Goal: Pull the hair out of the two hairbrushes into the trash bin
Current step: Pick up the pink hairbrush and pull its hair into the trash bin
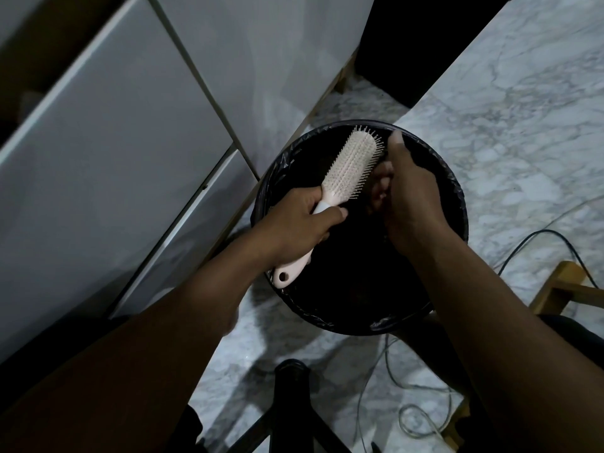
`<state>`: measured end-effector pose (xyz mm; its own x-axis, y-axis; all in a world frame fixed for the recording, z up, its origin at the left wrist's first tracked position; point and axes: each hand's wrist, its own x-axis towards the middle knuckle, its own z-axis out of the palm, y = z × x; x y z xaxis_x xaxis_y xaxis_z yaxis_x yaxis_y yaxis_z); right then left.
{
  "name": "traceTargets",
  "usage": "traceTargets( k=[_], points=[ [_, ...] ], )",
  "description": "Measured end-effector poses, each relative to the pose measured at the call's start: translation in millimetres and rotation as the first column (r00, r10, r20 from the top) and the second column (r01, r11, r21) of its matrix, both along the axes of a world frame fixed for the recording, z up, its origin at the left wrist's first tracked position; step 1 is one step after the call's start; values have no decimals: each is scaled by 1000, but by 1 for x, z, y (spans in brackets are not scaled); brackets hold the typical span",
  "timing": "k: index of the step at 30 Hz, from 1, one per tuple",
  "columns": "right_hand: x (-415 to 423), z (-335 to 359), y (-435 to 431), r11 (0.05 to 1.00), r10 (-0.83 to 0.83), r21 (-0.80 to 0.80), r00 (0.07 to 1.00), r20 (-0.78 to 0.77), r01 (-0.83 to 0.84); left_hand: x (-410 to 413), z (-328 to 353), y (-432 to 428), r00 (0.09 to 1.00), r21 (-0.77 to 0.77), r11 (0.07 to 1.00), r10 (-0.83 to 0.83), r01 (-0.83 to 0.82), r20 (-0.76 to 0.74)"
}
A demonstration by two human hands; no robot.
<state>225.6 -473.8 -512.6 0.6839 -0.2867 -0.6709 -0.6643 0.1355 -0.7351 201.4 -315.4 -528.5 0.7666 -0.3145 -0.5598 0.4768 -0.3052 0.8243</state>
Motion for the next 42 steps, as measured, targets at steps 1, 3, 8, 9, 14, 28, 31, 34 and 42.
traceTargets(
  k=[1,3,8,9,14,28,31,34,42],
  points=[
    [-1,-3,-1,992,40,-121,999,34,-35,-1,0,0,1000,6,1000,-20,20,16],
    [-5,-7,0,972,82,-229,992,99,-57,-2,0,1,996,12,997,-72,72,49],
    [-6,-12,-1,955,171,-278,958,232,-103,-3,3,3,981,50,982,-184,181,70],
    [-4,-13,-3,951,158,-297,957,244,-81,-4,4,3,979,53,981,-192,188,69],
    [-3,-17,-11,957,46,-284,944,327,52,-5,5,1,979,29,980,-196,195,52],
    [-11,-26,5,911,361,-297,900,244,-284,1,-9,8,997,240,971,-42,26,63],
    [-13,-33,5,871,394,-404,888,235,-279,0,-9,7,997,183,981,-73,68,22],
    [-13,-33,3,852,351,-481,905,238,-204,-2,-9,5,994,136,986,-104,100,23],
    [-14,-39,5,831,265,-537,951,156,-144,-5,-12,2,985,220,963,-168,154,47]
  ],
)
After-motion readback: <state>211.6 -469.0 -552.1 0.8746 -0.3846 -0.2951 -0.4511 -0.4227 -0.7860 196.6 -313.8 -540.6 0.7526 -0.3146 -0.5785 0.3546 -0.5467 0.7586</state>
